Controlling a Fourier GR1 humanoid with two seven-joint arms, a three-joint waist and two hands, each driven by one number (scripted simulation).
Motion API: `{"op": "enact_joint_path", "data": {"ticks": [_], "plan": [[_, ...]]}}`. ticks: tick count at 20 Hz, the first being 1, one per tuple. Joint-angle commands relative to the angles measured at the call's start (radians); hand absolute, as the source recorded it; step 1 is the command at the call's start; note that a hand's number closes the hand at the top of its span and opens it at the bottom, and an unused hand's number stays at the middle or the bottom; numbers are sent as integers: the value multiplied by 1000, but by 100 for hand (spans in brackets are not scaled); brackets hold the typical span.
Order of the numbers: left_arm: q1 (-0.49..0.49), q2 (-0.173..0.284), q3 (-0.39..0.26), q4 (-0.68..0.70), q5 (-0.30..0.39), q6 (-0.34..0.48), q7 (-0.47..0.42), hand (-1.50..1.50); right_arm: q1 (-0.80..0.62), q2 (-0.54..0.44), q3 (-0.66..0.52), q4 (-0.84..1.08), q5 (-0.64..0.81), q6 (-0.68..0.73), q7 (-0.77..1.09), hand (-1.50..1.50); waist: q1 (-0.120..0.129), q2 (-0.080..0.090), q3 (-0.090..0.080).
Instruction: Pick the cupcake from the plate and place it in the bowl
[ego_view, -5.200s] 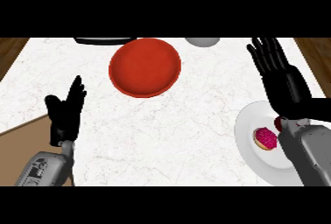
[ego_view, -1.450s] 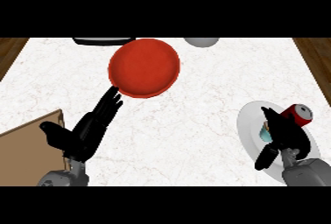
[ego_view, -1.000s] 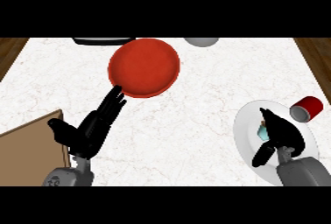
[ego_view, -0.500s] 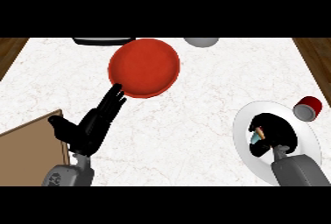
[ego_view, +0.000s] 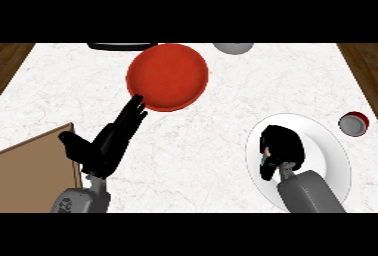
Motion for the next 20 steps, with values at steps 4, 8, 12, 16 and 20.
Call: {"op": "enact_joint_path", "data": {"ticks": [4,8,12,16,20], "plan": [[-58,-17,-54,23,4,-49,12,0,-221,185,281,60,-5,-16,267,150,149,28,8],[-75,-23,-69,47,-1,-59,15,0,-365,188,365,94,-25,-54,460,150,165,25,6],[-75,-32,-92,45,8,-51,29,0,-491,189,428,114,-61,-106,595,150,171,18,6],[-121,-28,-62,65,7,-50,29,0,-609,189,469,79,-112,-161,661,150,164,15,5],[-126,-28,-69,74,1,-40,40,0,-761,189,469,74,-75,-160,741,150,156,0,3]]}}
